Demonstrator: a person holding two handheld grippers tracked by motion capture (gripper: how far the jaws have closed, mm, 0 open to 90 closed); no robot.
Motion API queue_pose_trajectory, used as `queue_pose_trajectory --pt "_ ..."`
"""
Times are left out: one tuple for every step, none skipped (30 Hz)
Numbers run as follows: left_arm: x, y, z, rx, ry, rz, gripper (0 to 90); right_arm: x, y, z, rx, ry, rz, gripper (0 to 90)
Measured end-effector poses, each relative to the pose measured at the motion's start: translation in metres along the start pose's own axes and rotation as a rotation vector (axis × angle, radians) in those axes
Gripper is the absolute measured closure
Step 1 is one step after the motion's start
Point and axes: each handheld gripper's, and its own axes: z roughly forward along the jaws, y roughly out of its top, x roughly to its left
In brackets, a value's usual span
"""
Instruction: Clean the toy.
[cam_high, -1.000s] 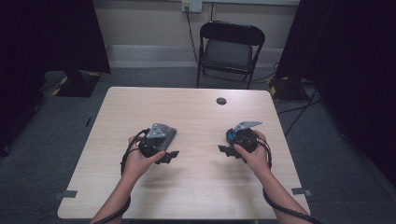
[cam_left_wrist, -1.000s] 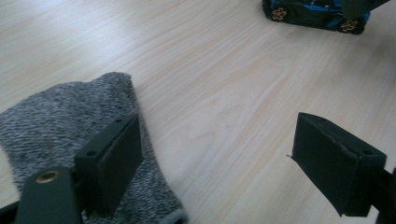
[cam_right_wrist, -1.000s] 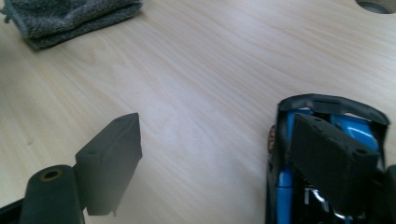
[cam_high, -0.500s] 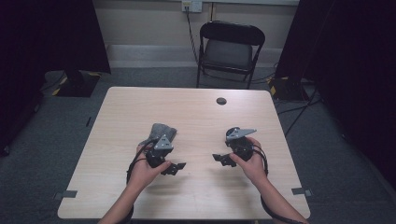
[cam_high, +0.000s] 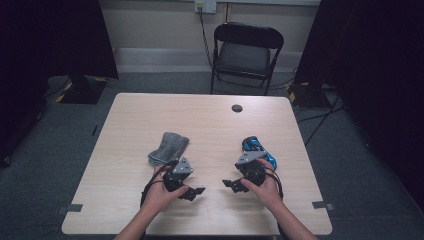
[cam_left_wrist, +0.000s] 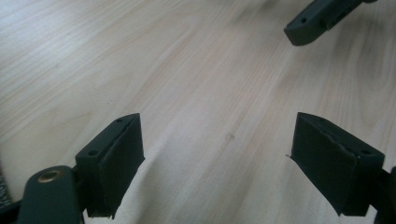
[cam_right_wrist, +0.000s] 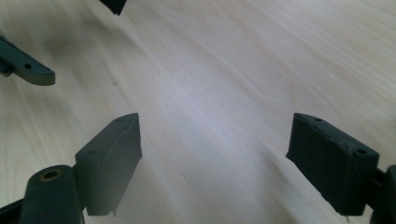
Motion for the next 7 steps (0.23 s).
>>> queue_pose_trajectory --pt "-0.0016 -0.0007 0.0006 0.001 -0.004 0.007 16.4 0.0019 -0.0015 0.0009 0.002 0.005 -0.001 16.4" --pt "-0.0025 -0.0012 0.0011 0.003 -0.003 0.009 16.4 0.0036 -0.0031 0.0022 0.007 0.009 -0.007 16.4" --pt "-0.0032 -0.0018 0.0016 0.006 -0.006 0.011 16.4 0.0046 -0.0038 0.0027 0.011 0.008 -0.008 16.3" --pt "-0.0044 -0.0026 0.0021 0.001 -0.008 0.01 16.4 0.0051 -0.0047 0.0032 0.013 0.005 -0.013 16.3" --pt "-0.005 -0.0032 0.0025 0.003 -0.012 0.01 16.4 0.0054 -0.006 0.0038 0.015 0.01 -0.009 16.4" --pt "-0.0055 -0.0043 0.0034 0.008 -0.014 0.012 16.4 0.0055 -0.0068 0.0043 0.015 0.017 -0.006 16.4" --pt "-0.0055 -0.0043 0.0034 0.008 -0.014 0.012 16.3 0.0062 -0.0083 0.005 0.013 0.022 -0.006 16.4"
